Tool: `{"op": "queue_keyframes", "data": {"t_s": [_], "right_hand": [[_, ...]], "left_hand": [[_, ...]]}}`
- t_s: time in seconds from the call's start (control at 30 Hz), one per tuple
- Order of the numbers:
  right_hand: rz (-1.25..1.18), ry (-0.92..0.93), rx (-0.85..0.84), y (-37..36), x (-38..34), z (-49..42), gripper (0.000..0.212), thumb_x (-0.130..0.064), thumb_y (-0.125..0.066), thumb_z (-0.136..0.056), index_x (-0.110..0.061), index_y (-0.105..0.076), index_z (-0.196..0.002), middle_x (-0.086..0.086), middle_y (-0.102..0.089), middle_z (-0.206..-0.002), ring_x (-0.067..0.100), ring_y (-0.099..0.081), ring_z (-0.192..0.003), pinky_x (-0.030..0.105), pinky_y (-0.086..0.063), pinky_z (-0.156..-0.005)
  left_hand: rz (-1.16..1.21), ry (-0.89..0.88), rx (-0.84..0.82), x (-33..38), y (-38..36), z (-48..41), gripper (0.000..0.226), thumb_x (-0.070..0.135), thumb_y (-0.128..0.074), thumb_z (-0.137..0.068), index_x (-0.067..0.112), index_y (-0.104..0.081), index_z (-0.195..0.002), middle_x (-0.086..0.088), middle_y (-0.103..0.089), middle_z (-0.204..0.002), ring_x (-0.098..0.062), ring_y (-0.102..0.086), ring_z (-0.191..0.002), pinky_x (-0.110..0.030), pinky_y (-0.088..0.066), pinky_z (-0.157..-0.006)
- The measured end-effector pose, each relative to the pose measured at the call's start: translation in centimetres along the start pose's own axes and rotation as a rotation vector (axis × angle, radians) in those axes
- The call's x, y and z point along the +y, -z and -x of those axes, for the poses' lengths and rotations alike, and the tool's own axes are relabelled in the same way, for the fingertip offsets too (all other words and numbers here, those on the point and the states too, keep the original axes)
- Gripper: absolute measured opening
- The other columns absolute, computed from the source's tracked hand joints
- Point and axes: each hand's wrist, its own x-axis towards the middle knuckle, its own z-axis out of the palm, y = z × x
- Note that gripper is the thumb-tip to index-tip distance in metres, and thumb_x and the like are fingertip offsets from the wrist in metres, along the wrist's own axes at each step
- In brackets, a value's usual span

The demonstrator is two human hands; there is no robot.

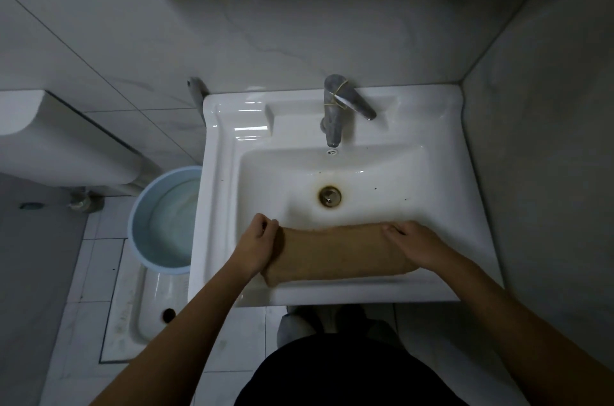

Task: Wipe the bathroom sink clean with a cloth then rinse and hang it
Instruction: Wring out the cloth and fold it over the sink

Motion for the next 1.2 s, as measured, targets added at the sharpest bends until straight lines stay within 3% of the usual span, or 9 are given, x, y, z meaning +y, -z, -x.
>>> {"op": "queue_keyframes", "data": {"t_s": [0.2,0.3,0.4,0.57,0.7,0.83,0.97,1.07,1.2], "right_hand": [[0.176,-0.063,-0.137,0.6,-0.1,-3.3,0.053,-0.052,-0.037,-0.102,-0.011,-0.067,-0.09,0.013,-0.068,-0.088,0.023,-0.064,-0.08,0.034,-0.049,-0.073],[0.131,-0.081,-0.116,0.3,0.4,-5.0,0.056,-0.061,-0.05,-0.093,-0.009,-0.071,-0.102,0.015,-0.072,-0.096,0.03,-0.068,-0.09,0.041,-0.053,-0.085],[0.197,-0.073,-0.157,-0.3,1.1,-5.3,0.041,-0.049,-0.065,-0.088,-0.012,-0.065,-0.106,0.008,-0.068,-0.093,0.026,-0.065,-0.09,0.033,-0.047,-0.072],[0.389,-0.023,-0.12,-1.7,2.4,-4.7,0.059,-0.043,-0.072,-0.084,-0.015,-0.049,-0.131,0.008,-0.059,-0.123,0.017,-0.052,-0.094,0.029,-0.042,-0.074],[0.421,0.183,-0.031,-1.7,3.0,-4.6,0.051,-0.041,-0.072,-0.081,-0.021,-0.061,-0.127,0.003,-0.056,-0.128,0.021,-0.051,-0.113,0.034,-0.046,-0.092],[0.234,0.251,-0.203,-1.6,3.3,-3.7,0.04,-0.053,-0.065,-0.077,-0.025,-0.075,-0.104,-0.006,-0.071,-0.106,0.008,-0.064,-0.094,0.036,-0.055,-0.089],[0.228,0.213,-0.322,-1.0,3.6,-3.8,0.03,-0.025,-0.073,-0.083,-0.023,-0.073,-0.114,-0.009,-0.069,-0.109,0.005,-0.064,-0.099,0.021,-0.051,-0.089],[0.346,0.259,-0.262,-1.3,3.2,-4.1,0.007,-0.023,-0.065,-0.089,-0.028,-0.067,-0.092,-0.005,-0.065,-0.092,0.014,-0.063,-0.086,0.03,-0.048,-0.076],[0.178,0.238,-0.053,-0.4,1.4,-4.8,0.018,-0.017,-0.056,-0.097,-0.017,-0.067,-0.083,0.004,-0.066,-0.078,0.018,-0.061,-0.072,0.035,-0.047,-0.07]], "left_hand": [[0.052,0.148,-0.127,0.3,0.1,-3.1,0.038,0.044,-0.058,-0.099,0.009,-0.056,-0.112,-0.009,-0.065,-0.104,-0.025,-0.065,-0.094,-0.034,-0.051,-0.072],[0.223,0.227,-0.215,-0.7,0.0,-3.8,0.041,0.025,-0.07,-0.093,0.012,-0.049,-0.126,-0.015,-0.065,-0.119,-0.025,-0.069,-0.099,-0.036,-0.06,-0.075],[0.026,0.145,-0.285,-2.7,-0.8,-4.3,0.061,0.011,-0.074,-0.089,0.017,-0.04,-0.139,-0.011,-0.061,-0.124,-0.024,-0.066,-0.103,-0.031,-0.061,-0.077],[-0.376,-0.076,-0.226,-3.3,-2.3,-4.7,0.09,0.019,-0.076,-0.085,0.021,-0.024,-0.157,-0.015,-0.045,-0.145,-0.025,-0.058,-0.116,-0.03,-0.053,-0.092],[-0.654,-0.275,-0.218,-3.3,-1.7,-3.8,0.059,0.039,-0.068,-0.091,0.024,-0.049,-0.144,-0.008,-0.035,-0.157,-0.025,-0.051,-0.129,-0.036,-0.051,-0.103],[-0.669,-0.362,-0.418,-4.0,-0.3,-2.6,0.041,0.053,-0.066,-0.088,0.029,-0.067,-0.121,0.009,-0.067,-0.12,-0.011,-0.062,-0.104,-0.031,-0.052,-0.09],[-0.639,-0.321,-0.389,-5.3,0.4,-2.8,0.028,0.03,-0.067,-0.087,0.023,-0.072,-0.113,0.005,-0.074,-0.105,-0.015,-0.068,-0.094,-0.03,-0.052,-0.086],[-0.481,-0.217,-0.264,-4.9,0.0,-3.7,0.031,0.038,-0.056,-0.089,0.011,-0.072,-0.087,-0.005,-0.071,-0.081,-0.02,-0.065,-0.076,-0.033,-0.049,-0.071],[-0.084,-0.11,-0.104,-2.6,-0.5,-4.5,0.041,0.04,-0.053,-0.091,0.005,-0.06,-0.071,-0.005,-0.056,-0.064,-0.013,-0.054,-0.059,-0.032,-0.045,-0.061]]}}
